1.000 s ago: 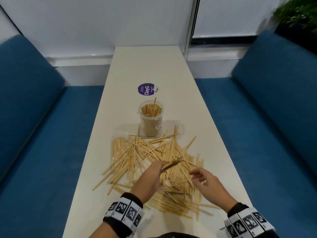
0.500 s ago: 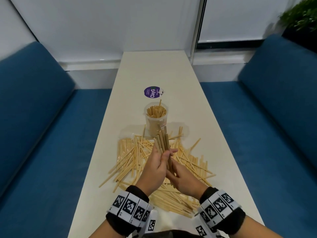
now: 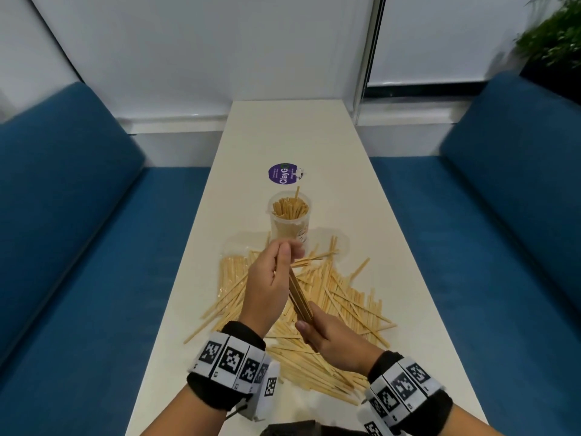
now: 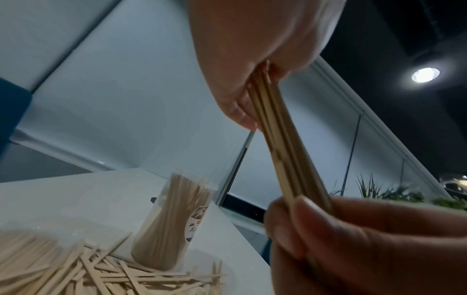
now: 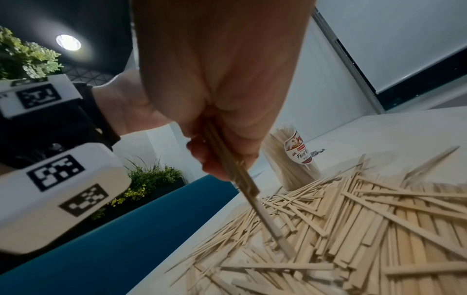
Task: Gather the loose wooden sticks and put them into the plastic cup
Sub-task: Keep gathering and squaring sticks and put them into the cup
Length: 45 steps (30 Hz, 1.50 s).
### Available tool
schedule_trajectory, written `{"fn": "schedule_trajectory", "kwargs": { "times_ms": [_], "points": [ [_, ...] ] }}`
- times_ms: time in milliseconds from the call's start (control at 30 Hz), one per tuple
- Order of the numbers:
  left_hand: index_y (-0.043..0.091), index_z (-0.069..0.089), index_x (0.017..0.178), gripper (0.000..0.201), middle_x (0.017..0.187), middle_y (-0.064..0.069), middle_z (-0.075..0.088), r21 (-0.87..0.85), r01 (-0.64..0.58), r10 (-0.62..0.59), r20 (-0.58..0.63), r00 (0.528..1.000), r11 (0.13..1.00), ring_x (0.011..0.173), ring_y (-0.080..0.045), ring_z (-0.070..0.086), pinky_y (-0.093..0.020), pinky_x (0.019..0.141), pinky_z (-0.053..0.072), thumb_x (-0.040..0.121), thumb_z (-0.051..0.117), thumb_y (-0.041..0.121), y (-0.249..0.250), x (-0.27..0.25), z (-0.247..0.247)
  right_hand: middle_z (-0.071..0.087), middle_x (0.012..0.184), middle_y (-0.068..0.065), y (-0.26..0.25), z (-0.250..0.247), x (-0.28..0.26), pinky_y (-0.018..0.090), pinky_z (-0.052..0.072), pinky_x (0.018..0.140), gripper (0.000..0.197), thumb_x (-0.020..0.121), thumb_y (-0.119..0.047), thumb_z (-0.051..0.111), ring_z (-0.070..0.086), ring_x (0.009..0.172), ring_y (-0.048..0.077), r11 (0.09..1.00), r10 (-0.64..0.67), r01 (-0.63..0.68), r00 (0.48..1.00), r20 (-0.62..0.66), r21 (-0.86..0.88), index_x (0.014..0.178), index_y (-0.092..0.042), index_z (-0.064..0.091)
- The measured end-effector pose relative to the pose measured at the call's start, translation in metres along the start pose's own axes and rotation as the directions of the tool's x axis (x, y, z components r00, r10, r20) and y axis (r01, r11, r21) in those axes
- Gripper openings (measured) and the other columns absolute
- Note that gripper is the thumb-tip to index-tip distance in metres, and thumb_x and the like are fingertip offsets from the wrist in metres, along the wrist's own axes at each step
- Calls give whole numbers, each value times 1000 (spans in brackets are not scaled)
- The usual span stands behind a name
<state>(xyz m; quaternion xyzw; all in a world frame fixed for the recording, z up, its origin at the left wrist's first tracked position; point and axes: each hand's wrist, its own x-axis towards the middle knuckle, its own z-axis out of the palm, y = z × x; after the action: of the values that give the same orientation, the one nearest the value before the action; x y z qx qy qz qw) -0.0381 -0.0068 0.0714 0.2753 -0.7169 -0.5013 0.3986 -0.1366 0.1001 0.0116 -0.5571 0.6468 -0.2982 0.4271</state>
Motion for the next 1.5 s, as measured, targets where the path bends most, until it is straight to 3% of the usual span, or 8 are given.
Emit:
{"fn": "schedule_trajectory", "kwargs": {
  "times_ms": [233,400,533,633,800,967,1267,1500],
  "points": [
    [18,64,92,31,88,3,66,95,45,-47,20,999,994,87,-4,60,-19,79,48,96,35,27,-8,-7,10,40,59,-8,-4,5,-2,20,31,53,27,89,-47,53,35,50,5,982,36,8,974,-225,190,77,-24,46],
    [36,58,116,30,119,12,63,-128,190,-175,119,977,974,113,4,54,-15,94,39,98,34,35,2,-10,6,35,43,-11,-9,-1,-1,15,26,43,45,89,-43,56,29,36,3,968,137,-53,929,-343,244,57,-19,37],
    [38,23,144,60,144,1,44,-612,470,-492,148,858,636,131,-16,43,-39,111,29,90,17,61,-20,-6,-8,31,49,-4,-23,-14,3,18,24,45,46,83,-53,50,27,42,8,955,109,33,885,-453,295,59,-17,34],
    [13,40,140,71,137,-14,52,-726,630,-663,331,672,276,123,-29,51,-46,104,37,92,19,62,-37,-6,-16,35,50,0,-41,-25,10,22,30,48,46,81,-53,48,32,47,13,874,81,185,857,-509,450,60,-13,40],
    [2,55,123,61,126,-20,59,-645,757,-687,503,525,105,109,-30,61,-42,91,48,98,24,49,-22,-17,7,43,50,-1,-69,-32,24,21,38,54,47,82,-55,44,41,50,14,777,8,340,836,-549,530,52,-18,46],
    [-4,60,108,37,92,-21,71,-711,703,-633,537,557,15,77,-29,72,-38,62,60,99,33,21,-10,-17,17,45,59,12,-65,-20,31,24,41,56,70,70,-74,55,44,55,20,801,6,304,858,-514,516,61,-4,49],
    [-7,60,105,32,99,-25,69,-749,662,-592,538,600,-11,87,-31,71,-41,72,58,93,38,14,-7,-19,15,59,59,4,-75,-24,28,25,52,67,19,79,-19,72,59,59,13,793,0,323,848,-529,517,70,-8,59],
    [-5,61,101,30,91,-24,70,-690,724,-586,584,562,7,81,-31,71,-44,71,57,82,49,14,-7,-23,12,42,44,-1,-73,-23,32,23,41,50,27,82,-42,59,40,41,15,806,-52,326,870,-490,494,63,-25,50]
  ]
}}
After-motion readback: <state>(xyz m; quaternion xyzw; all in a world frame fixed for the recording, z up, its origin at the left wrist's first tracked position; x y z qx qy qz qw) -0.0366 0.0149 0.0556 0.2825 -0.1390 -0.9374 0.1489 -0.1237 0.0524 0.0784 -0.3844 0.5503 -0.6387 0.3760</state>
